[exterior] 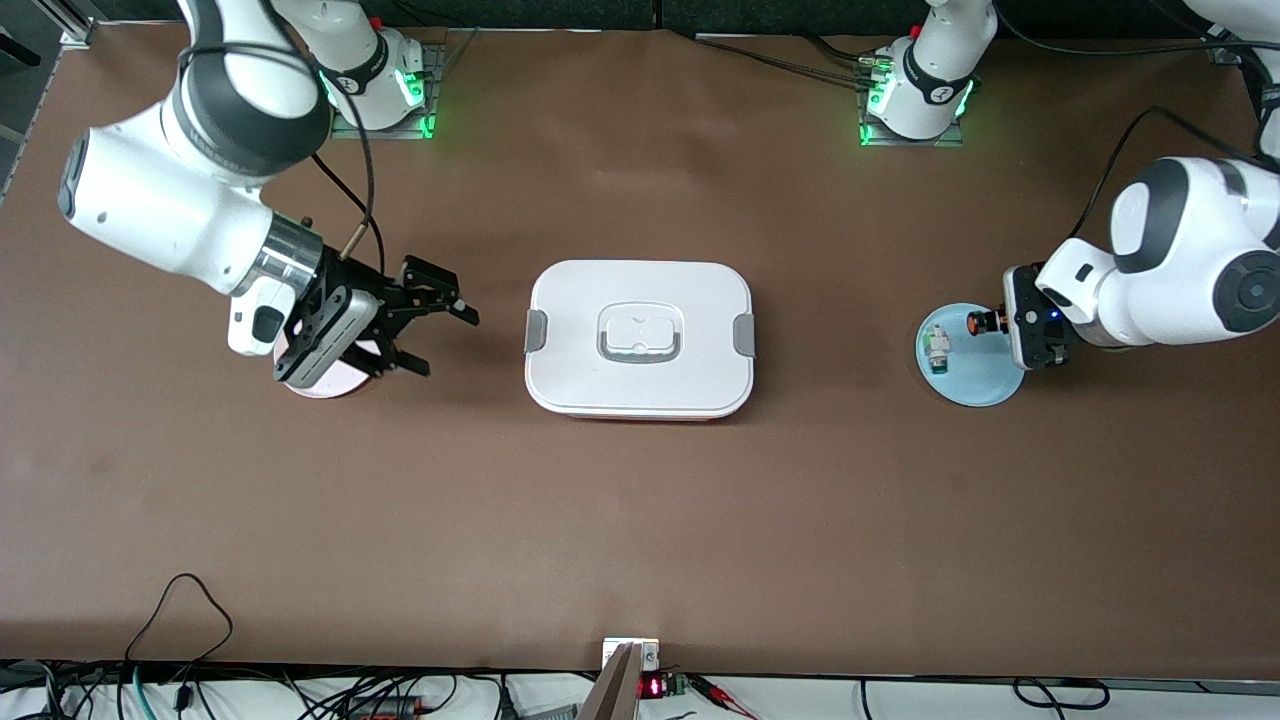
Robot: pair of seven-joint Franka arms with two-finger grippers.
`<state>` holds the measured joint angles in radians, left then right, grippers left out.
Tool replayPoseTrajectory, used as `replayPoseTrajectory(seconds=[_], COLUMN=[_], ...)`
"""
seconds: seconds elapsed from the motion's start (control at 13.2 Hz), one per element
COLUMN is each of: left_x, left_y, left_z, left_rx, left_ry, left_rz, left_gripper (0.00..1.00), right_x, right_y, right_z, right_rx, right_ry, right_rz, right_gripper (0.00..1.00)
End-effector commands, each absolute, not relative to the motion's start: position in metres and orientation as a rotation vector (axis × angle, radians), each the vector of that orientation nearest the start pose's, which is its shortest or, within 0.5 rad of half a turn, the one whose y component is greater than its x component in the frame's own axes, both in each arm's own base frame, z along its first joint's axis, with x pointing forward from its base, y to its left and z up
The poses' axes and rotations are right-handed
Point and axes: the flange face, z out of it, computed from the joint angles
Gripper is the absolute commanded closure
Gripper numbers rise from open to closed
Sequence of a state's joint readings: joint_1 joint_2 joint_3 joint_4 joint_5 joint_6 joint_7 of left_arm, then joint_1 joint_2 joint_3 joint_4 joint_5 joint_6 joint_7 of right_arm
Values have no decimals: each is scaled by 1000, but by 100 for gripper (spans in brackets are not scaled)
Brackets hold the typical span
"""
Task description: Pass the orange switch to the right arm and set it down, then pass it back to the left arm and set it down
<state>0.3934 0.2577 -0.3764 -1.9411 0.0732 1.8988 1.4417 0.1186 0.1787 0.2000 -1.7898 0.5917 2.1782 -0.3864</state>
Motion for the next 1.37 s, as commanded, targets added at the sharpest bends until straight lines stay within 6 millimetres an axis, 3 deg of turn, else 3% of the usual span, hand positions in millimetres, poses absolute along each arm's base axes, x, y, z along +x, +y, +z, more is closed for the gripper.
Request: replayPoseTrajectory(seconds=[0.0, 0.15, 0.38, 0.61, 0.84, 0.99, 1.29], left_x=[559, 554, 544, 530, 526, 526, 529], left_y=[35, 43, 52, 69, 85, 89, 90], left_z=[315, 303, 282, 254, 223, 204, 182], left_rx=[-2305, -2268, -2222, -2245, -2296, -2300, -2257], left_ry=[2316, 2319, 2322, 2295, 2276, 2276, 2306], left_rz=[316, 327, 270, 204, 150, 95, 9], left_gripper=[100, 100, 100, 100, 100, 100, 100], right_x=[586, 585, 577, 565, 563, 569, 595], right_y=[198, 179, 152, 130, 98, 68, 10], right_z=[492, 511, 534, 577, 606, 611, 600], right_rx=[-2671, -2714, -2966, -3102, -3216, -3217, -3223], right_ry=[-301, -61, -151, -181, -141, -43, 104], right_rz=[-112, 68, 203, 344, 359, 325, 176], right_gripper=[0, 0, 0, 0, 0, 0, 0])
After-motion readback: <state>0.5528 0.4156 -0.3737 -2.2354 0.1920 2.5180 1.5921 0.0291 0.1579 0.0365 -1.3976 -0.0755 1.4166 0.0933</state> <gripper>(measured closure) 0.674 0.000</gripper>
